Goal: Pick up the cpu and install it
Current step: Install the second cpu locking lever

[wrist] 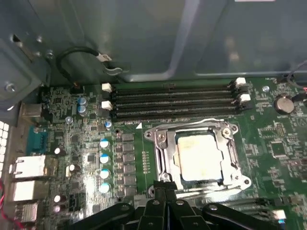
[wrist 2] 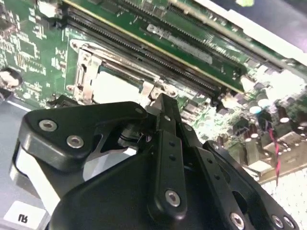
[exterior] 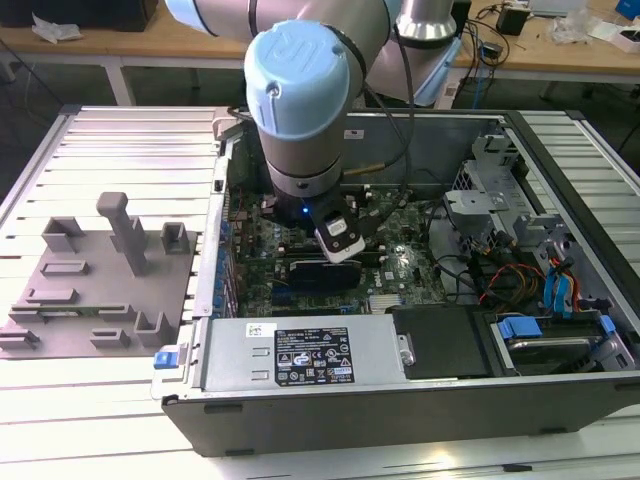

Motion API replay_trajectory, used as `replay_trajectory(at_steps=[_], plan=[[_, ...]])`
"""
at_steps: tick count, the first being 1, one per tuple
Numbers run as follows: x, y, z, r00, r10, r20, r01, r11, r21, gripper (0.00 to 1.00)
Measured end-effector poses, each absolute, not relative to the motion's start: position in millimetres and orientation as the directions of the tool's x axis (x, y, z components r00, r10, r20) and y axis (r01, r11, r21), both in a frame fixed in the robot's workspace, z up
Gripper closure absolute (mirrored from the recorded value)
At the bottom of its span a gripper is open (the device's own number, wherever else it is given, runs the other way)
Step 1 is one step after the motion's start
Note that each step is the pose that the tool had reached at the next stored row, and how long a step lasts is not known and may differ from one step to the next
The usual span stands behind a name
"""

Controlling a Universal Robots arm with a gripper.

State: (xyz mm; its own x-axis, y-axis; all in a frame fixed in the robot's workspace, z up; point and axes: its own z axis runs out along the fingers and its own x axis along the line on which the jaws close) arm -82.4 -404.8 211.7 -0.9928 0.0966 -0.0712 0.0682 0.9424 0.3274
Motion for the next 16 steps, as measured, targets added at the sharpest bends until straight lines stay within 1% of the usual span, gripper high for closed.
replay_trajectory(at_steps=[2, 6, 9, 11, 16], plan=[[-80, -405, 213, -0.993, 0.098, -0.07, 0.076, 0.959, 0.272, 0.89], [-69, -403, 213, -0.992, 0.101, -0.071, 0.08, 0.965, 0.251, 0.89], [-61, -395, 213, -0.992, 0.101, -0.072, 0.081, 0.967, 0.242, 0.89], [-55, -382, 213, -0.992, 0.1, -0.073, 0.08, 0.969, 0.235, 0.89], [-44, -362, 213, -0.992, 0.098, -0.075, 0.08, 0.974, 0.214, 0.89]])
